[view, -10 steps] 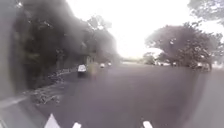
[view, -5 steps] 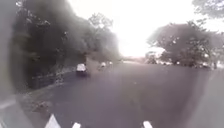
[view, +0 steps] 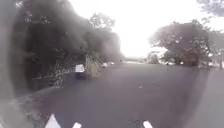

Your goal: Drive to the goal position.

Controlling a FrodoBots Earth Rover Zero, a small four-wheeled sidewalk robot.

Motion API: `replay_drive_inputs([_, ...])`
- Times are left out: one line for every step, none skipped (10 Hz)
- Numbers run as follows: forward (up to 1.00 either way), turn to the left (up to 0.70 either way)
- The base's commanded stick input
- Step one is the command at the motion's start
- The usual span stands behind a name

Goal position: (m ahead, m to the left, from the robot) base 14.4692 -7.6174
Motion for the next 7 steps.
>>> replay_drive_inputs([0.7, 0.0])
replay_drive_inputs([0.7, 0.0])
replay_drive_inputs([0.7, 0.0])
replay_drive_inputs([0.7, 0.0])
replay_drive_inputs([0.7, 0.0])
replay_drive_inputs([0.7, 0.0])
replay_drive_inputs([0.7, 0.0])
